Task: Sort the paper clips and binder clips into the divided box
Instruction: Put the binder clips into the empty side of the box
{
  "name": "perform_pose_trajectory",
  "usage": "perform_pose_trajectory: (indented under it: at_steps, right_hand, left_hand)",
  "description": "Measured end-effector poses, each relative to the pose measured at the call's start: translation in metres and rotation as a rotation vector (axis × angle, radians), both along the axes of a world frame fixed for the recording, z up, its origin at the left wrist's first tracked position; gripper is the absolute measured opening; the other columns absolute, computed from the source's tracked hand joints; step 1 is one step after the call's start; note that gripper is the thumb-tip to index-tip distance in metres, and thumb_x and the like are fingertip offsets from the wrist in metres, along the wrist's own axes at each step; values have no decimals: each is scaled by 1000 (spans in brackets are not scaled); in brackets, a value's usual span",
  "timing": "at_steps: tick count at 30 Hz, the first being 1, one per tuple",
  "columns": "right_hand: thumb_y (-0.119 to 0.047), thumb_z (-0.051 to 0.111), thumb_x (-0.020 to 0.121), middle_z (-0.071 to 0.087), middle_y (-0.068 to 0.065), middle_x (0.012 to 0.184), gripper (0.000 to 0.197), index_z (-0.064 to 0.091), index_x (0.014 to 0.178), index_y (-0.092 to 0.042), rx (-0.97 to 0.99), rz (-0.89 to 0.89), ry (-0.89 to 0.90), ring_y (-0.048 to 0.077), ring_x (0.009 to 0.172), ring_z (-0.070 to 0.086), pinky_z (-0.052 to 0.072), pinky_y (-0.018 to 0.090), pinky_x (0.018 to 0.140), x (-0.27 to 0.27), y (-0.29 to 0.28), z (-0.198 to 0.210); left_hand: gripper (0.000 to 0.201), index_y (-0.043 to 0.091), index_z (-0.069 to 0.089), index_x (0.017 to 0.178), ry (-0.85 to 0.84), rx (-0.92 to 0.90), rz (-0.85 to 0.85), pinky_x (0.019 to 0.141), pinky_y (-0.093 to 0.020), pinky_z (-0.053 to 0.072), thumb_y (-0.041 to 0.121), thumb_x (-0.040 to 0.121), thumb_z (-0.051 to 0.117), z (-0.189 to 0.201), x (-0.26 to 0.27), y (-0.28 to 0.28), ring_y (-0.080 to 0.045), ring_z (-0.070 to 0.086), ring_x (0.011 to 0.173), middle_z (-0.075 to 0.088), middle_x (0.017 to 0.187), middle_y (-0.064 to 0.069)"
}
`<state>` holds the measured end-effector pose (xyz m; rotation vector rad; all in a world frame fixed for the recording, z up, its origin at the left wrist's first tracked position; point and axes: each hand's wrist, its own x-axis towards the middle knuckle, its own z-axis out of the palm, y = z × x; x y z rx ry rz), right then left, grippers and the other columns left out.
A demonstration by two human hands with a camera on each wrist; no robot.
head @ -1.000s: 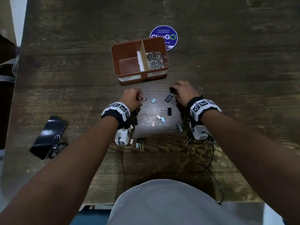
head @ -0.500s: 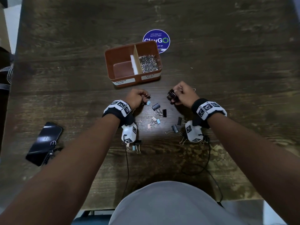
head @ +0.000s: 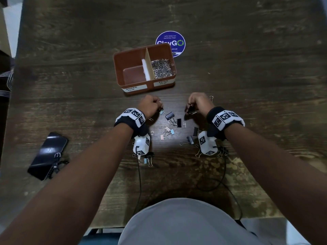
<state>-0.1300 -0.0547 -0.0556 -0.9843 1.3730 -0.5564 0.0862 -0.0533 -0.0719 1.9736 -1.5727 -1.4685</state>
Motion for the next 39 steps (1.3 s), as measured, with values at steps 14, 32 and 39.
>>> perform_pose_trajectory:
  at_steps: [14,32,39]
  right_hand:
    - [-40,57,90,61,11,108,41,46,122,-16,-413,869,1040,31,92,62,46,37,71,66,29,-30]
    - [-51,60,84,65,4,104,37,60,104,-21,-445,234,514,20,99,60,48,33,89,159,-87,74]
    - [-54,53,89,70,1,97,27,54,88,-27,-206,-51,222,15,89,64,50,37,90,175,-107,61]
  left_hand:
    - [29,8,46,120,-726,-231,-739,61,-34,40,17,93,52,-5,-16,24,-30,64,87,65,102,-11]
    - [12,11,59,90,-619,-320,-784,68,-34,47,23,90,56,10,43,22,-27,61,79,63,92,-11]
    - [23,12,54,73,-451,-355,-437,57,-28,43,30,83,64,21,71,11,-23,58,66,54,65,-1]
